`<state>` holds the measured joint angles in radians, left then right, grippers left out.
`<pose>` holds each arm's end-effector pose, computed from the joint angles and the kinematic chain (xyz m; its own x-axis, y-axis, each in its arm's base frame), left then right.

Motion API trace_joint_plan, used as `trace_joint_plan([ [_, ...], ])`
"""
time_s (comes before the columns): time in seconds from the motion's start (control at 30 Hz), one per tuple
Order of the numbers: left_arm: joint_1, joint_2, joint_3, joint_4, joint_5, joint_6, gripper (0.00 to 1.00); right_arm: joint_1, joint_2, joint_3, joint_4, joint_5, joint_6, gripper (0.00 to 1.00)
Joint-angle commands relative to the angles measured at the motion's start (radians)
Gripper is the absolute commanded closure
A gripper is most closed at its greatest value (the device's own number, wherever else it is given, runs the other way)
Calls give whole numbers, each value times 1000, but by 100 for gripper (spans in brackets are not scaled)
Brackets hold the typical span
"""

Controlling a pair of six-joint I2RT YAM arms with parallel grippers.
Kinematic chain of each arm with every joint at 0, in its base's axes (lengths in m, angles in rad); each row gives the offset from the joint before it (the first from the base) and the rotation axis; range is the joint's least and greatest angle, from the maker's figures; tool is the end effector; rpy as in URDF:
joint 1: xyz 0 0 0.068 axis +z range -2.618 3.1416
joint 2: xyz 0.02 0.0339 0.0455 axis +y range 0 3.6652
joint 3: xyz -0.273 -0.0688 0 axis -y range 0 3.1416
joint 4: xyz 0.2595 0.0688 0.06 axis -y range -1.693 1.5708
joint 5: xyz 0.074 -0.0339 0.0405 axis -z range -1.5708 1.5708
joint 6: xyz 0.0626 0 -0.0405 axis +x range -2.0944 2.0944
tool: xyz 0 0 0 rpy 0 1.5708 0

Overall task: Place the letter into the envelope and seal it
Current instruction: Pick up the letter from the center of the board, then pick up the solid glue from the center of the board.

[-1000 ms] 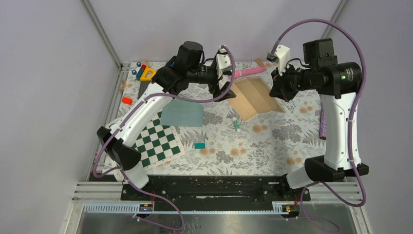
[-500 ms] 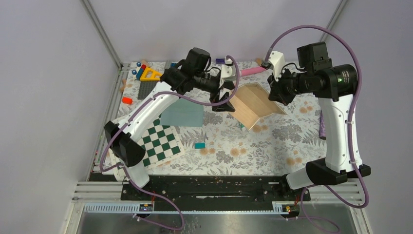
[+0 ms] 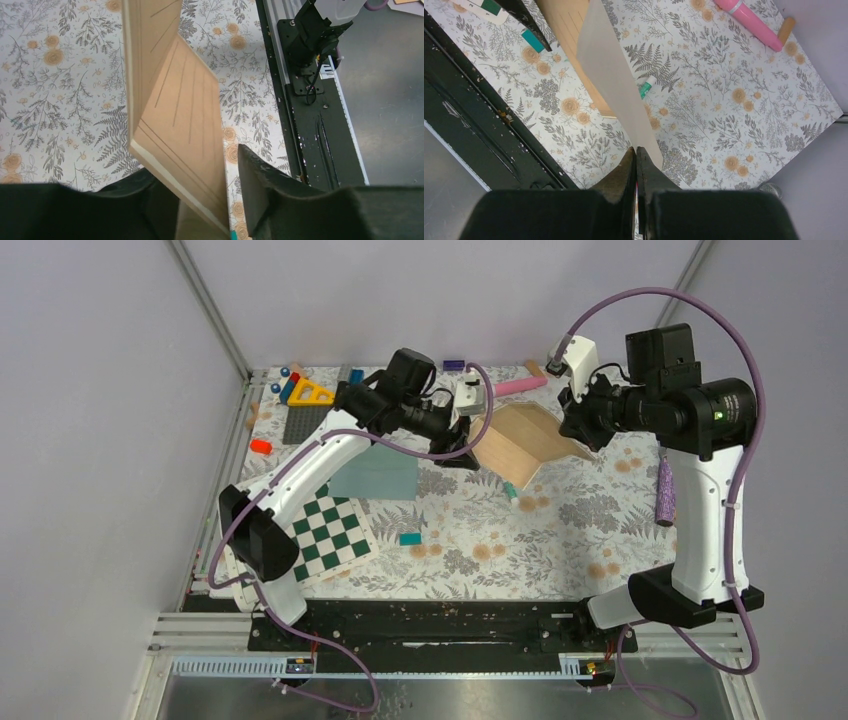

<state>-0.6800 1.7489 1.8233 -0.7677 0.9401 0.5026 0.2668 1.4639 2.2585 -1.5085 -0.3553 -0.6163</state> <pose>0.2855 -0.2959 0.3904 -0.0242 0.3849 -0.9226 0.9876 -0.1340 -0.0818 0.2163 0.0817 0.5253 -0.2259 -0.6236 -0.7484 -0.7738 0.5816 -0.2510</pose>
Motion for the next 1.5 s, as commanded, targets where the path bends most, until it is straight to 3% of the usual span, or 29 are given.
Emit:
trace_joint_plan([
  [0.0,-1,18,49,27,35,-6,66,11,-20,27,-166,14,-10,100],
  [0.1,-1,27,64,27,16,-21,91,13,-20,31,-164,17,-11,100],
  [0.17,-2,32,66,29,2,-29,100,13,-23,36,-164,13,-12,100],
  [0.5,13,-9,-38,339,-208,-338,100,13,-73,-62,-156,-92,-44,100],
  [0.53,17,-11,-40,353,-203,-358,100,13,-78,-79,-155,-104,-47,97],
  [0.73,33,-24,-46,390,-194,-414,100,14,-115,-181,-156,-219,-89,44],
  [0.83,45,-37,-54,404,-201,-414,100,14,-136,-233,-132,-257,-103,32],
  [0.9,60,-50,-56,404,-198,-414,100,13,-159,-280,-44,-201,-58,27],
  [1.03,103,-101,-111,411,-190,-392,100,5,-228,-493,307,118,95,12],
  [1.17,141,-205,-242,442,-201,-350,100,-92,-187,-600,530,290,178,12],
  [1.27,158,-273,-337,471,-209,-330,100,-236,-94,-594,612,319,250,16],
  [1.47,180,-371,-468,523,-213,-320,100,-292,159,-587,633,486,207,16],
])
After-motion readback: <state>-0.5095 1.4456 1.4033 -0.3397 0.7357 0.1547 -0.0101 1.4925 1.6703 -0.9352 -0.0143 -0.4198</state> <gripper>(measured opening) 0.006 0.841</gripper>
